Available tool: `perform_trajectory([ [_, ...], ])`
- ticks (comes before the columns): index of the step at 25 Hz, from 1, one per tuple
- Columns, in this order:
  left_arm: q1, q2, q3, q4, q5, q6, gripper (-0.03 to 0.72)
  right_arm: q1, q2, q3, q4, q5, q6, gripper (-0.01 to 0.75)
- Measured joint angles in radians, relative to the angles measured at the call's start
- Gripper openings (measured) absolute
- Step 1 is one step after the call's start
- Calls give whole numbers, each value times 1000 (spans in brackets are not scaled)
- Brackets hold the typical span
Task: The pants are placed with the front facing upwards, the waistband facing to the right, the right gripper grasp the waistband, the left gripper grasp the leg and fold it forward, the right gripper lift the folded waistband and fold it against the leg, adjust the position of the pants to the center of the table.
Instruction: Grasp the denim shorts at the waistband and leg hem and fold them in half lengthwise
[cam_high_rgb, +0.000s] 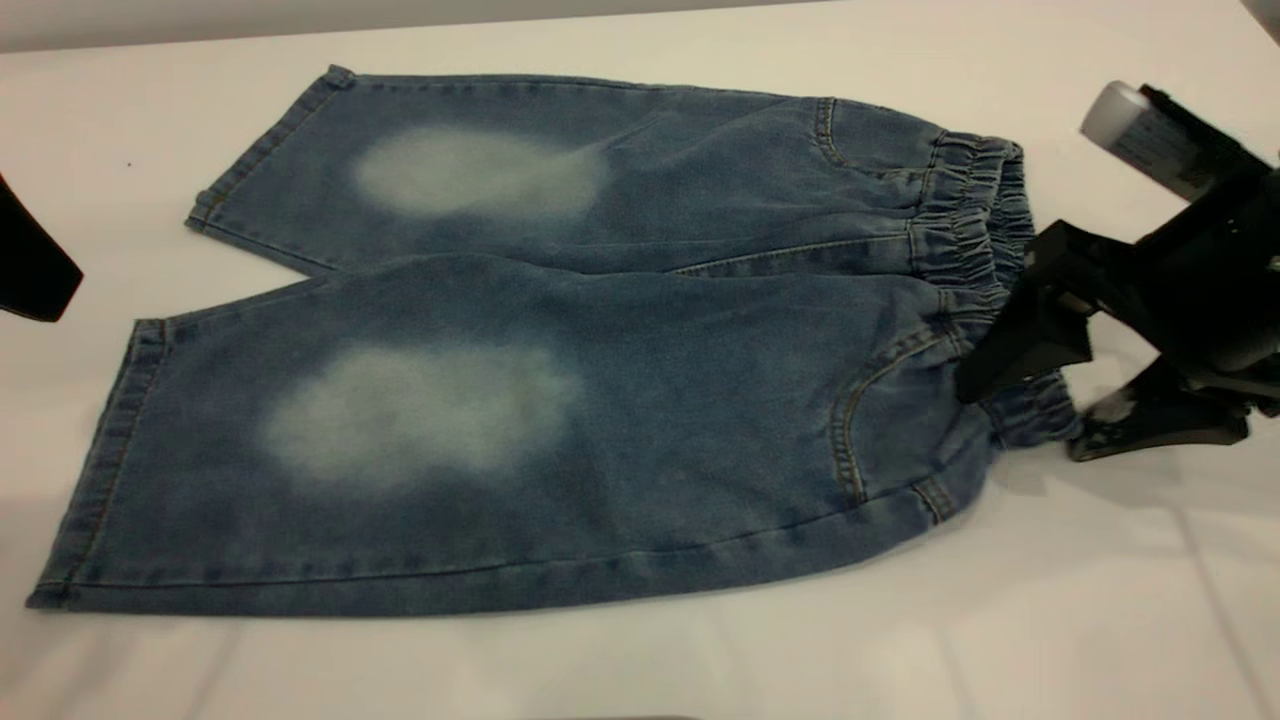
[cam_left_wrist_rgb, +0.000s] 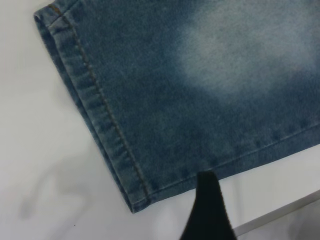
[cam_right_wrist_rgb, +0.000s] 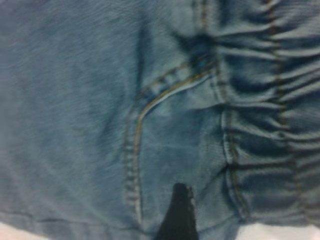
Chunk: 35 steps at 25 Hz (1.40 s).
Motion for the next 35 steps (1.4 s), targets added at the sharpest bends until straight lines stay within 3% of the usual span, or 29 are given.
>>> perform_trajectory([
  [7,0,0,0,0,1,0,485,0,15,-18,61,34,-103,549],
  [16,0,0,0,0,3,0,485,-2,22,-18,82,198,-193,480],
  [26,0,0,0,0,4,0,485,-141,22,-18,129,329,-255,479],
  [35,0,0,0,0,6,1,485,-128,30,-18,74,330,-237,460],
])
